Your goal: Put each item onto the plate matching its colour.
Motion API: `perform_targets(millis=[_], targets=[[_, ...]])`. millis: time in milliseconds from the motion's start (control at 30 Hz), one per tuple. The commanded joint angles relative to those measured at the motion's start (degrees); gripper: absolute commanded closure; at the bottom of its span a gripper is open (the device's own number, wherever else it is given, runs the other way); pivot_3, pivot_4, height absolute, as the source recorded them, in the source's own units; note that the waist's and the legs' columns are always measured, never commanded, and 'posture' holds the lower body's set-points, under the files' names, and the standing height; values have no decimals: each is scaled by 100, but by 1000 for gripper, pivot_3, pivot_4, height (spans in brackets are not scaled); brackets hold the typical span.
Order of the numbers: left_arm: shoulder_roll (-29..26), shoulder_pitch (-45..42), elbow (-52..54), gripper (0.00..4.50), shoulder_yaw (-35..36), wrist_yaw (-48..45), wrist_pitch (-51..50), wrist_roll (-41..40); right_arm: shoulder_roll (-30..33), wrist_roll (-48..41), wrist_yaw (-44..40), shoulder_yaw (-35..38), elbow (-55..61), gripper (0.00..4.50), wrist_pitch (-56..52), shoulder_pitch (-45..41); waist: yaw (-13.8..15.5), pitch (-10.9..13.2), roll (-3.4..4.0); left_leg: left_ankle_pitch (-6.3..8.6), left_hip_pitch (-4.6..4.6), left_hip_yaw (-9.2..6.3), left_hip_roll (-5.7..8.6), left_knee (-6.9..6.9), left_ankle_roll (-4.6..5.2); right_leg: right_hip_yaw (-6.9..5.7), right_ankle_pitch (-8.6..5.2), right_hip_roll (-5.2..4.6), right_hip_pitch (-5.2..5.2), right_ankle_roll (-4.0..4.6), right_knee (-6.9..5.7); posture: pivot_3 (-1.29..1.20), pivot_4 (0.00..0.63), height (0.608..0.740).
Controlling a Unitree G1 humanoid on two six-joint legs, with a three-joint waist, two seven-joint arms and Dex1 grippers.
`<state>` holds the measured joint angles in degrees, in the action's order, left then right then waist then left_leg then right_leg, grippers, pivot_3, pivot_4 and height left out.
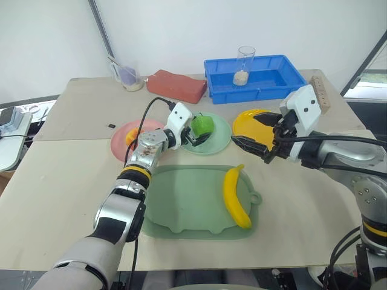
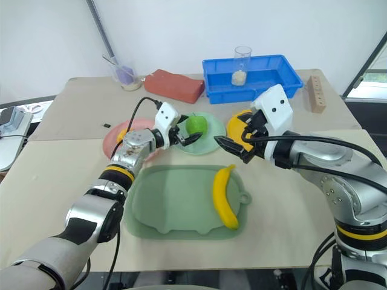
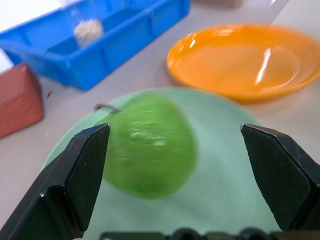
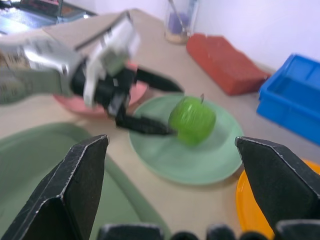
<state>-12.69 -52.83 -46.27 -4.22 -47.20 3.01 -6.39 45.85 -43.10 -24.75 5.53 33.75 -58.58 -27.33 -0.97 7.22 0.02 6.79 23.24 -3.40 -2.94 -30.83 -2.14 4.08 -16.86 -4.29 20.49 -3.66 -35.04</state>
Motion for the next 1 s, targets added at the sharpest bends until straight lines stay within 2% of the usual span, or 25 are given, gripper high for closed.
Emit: perform_targets(millis=[33,100,233,267,433,633,1000], targets=[[-565,390,1775,45,105,-904,-754,-579,158,-264,-51,266,401,0,-337,263,-35,-2,3,0,-1,0,-1,4,0,0,0,1,0,0,0,0,150,740],[-912,674,2634,45,66,-1365,-1252,-887,219,-360,-89,222,488,0,-497,443,-61,-4,7,0,-10,-2,-3,7,1,1,-3,3,-6,6,-3,0,150,740],[-2115,1410,4301,45,-196,-2871,-1678,-1371,215,-569,-121,23,545,0,-861,720,-125,-4,7,0,-19,-2,-5,4,1,1,-10,3,-17,17,-5,0,150,740],[-2362,1551,4544,45,-245,-3140,-1695,-1431,172,-658,-123,3,534,0,-967,761,-132,-4,7,1,-20,0,-5,5,0,0,-30,0,-16,54,-3,0,150,740],[-2997,2114,5320,45,-258,-3905,-1379,-1672,-137,-917,44,-84,469,0,-1414,915,-103,-1,3,28,-28,10,-5,1,-40,-2,-40,-12,-5,74,5,0,150,740],[-3115,2593,5916,45,-293,-4077,-1100,-1772,-482,-749,356,-347,218,0,-1761,1006,-65,1,0,28,0,18,-5,-5,-41,-1,-41,-14,2,77,10,0,150,740],[-3112,2618,6110,45,-272,-3787,-1354,-1851,-817,-202,594,-851,56,0,-1659,1246,-31,1,-1,18,-1,16,-5,-4,-24,-1,-41,-9,10,76,5,0,150,740]])
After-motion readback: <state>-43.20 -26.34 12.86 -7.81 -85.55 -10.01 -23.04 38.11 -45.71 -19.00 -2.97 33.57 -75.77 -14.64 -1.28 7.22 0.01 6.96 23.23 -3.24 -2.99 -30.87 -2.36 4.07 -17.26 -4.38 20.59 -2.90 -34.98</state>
